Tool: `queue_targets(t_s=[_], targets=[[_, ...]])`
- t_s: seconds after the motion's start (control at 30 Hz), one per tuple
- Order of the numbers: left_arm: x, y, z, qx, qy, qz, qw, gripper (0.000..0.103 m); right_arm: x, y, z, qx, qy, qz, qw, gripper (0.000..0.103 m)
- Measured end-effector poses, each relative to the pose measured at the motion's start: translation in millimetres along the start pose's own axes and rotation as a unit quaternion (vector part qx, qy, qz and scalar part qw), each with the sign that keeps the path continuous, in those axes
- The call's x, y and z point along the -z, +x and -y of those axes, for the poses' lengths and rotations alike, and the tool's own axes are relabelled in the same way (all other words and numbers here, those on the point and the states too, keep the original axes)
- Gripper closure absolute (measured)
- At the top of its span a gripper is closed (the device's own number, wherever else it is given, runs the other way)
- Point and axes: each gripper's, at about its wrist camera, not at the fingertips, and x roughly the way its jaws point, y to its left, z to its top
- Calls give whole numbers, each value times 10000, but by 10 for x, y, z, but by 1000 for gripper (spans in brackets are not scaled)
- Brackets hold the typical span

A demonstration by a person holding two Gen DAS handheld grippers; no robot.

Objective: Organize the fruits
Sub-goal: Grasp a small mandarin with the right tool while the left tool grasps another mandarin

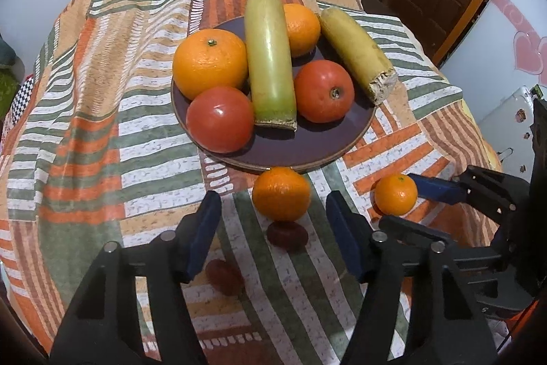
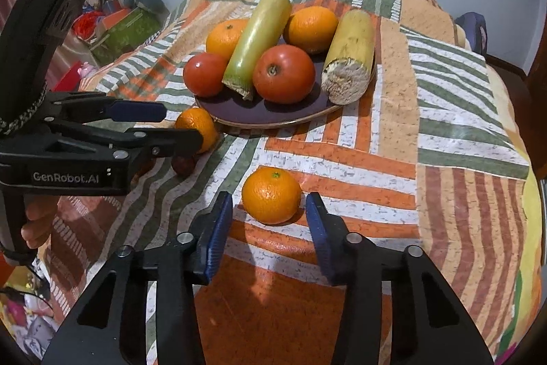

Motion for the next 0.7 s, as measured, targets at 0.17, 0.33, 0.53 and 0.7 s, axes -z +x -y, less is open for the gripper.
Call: queue_targets(t_s=[0.17,0.33,0.53,0.7], targets=[[-25,92,-7,42,-30,-70,10000,51,-16,34,-7,-5,-34,2,10000,66],[-25,125,-11,244,-42,-56,9997,65,-44,50,-2,-41,-69,-23,10000,70],[-6,59,9,111,60,58,9999,65,-88,18,-4,-24,-137,28,9999,70],[-30,-68,-13,122,33,199,9997,65,-151,-42,27,-7,-112,147,9998,70]])
